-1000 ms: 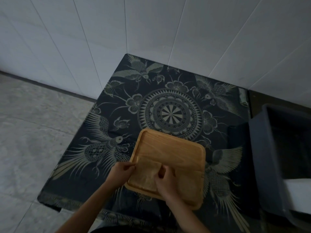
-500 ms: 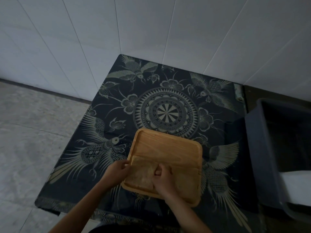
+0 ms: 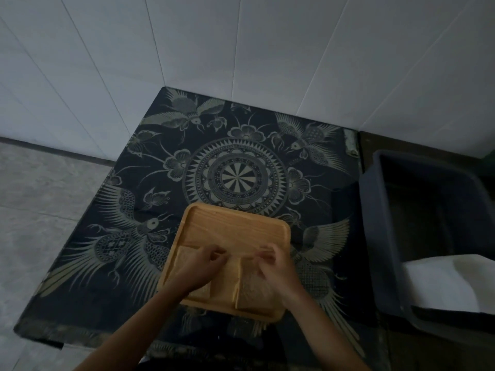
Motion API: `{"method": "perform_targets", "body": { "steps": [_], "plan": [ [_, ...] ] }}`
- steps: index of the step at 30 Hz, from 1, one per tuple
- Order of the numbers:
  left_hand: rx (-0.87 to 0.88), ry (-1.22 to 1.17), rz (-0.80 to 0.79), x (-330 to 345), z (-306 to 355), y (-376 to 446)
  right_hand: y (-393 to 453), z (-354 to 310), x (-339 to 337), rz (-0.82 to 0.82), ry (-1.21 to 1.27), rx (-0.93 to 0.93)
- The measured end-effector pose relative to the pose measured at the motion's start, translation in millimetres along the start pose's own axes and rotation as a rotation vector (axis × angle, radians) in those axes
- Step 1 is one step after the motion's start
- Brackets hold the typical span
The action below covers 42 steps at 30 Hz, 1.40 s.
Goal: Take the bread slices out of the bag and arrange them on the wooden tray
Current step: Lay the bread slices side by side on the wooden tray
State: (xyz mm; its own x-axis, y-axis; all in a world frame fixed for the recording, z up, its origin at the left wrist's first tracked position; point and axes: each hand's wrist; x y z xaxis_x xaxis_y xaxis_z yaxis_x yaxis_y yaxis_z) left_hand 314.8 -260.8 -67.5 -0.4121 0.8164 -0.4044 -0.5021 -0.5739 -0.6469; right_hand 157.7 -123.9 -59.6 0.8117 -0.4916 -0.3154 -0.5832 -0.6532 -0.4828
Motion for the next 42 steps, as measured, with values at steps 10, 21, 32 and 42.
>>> {"method": "perform_targets", "body": {
  "steps": [10,21,32,42],
  "plan": [
    [-0.129,-0.080,-0.025,64,-6,2,-11,46,-45,0.118,0.043,0.145],
    [-0.167,-0.176,0.041,82,-8,1,-13,65,-35,0.029,0.084,0.241],
    [-0.081,-0.268,0.100,49,-5,3,-2,39,-32,0.001,0.146,0.189],
    [-0.034,-0.228,0.168,-28,-4,47,50,-3,19,0.010,0.112,0.120]
  ]
}}
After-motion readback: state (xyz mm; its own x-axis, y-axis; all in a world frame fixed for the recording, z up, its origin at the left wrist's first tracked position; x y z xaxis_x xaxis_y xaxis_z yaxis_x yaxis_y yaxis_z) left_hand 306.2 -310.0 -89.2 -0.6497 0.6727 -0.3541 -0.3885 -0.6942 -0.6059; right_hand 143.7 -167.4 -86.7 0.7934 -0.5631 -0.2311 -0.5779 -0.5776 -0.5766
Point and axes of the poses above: each hand's wrist, its own y-axis towards the middle knuckle, its own x-axis out of the palm, z = x × y, and after that the axes turned 6 degrees about -x, right-handed
